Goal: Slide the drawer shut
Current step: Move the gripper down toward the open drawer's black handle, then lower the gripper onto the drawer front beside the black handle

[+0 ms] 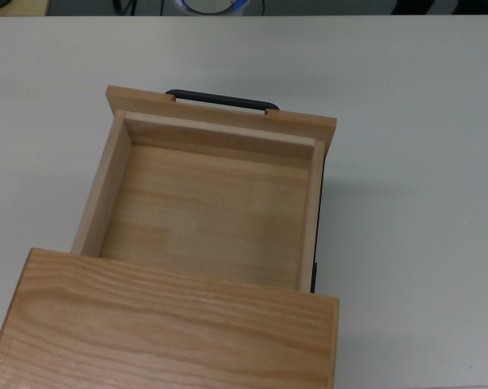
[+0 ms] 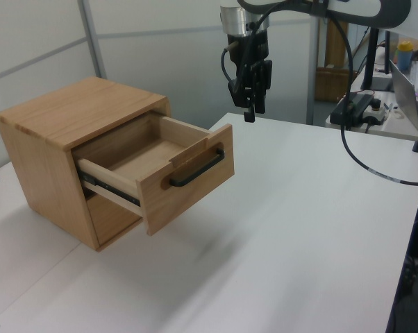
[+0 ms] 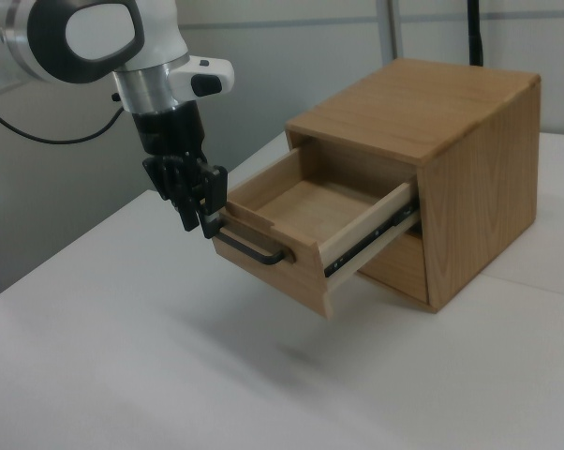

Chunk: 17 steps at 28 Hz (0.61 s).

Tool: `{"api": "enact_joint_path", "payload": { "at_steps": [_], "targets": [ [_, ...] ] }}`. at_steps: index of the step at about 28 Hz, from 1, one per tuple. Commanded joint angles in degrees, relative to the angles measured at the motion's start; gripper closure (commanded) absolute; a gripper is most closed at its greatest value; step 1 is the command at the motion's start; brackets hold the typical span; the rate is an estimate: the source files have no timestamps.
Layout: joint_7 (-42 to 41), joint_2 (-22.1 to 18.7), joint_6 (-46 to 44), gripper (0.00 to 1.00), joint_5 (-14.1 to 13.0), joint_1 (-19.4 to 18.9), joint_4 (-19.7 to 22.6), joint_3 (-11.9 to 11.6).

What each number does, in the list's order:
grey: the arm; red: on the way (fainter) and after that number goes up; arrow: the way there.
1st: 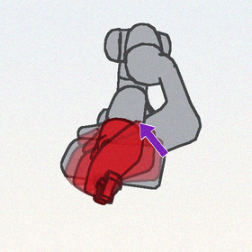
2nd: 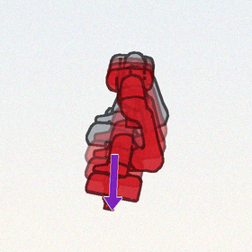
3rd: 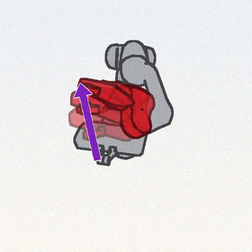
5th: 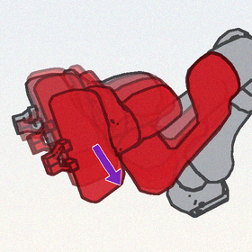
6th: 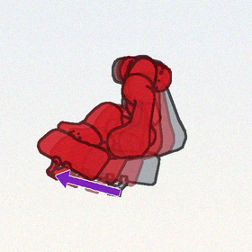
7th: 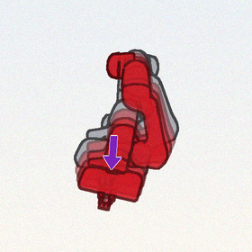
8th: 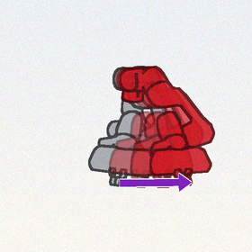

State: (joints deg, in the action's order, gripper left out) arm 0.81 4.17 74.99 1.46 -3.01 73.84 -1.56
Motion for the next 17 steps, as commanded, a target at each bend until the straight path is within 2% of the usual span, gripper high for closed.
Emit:
{"api": "enact_joint_path", "payload": {
  "at_steps": [1, 8, 17],
  "targets": [
    [1.4, -1.1, -1.2, 1.0, -1.1, -0.4, 0.8, 0.1],
    [1.3, -0.8, -0.7, 1.0, -2.0, -0.5, 1.2, 0.2],
    [0.5, 4.3, -0.5, 1.0, -2.0, -0.5, 1.9, 2.3]
  ]
}}
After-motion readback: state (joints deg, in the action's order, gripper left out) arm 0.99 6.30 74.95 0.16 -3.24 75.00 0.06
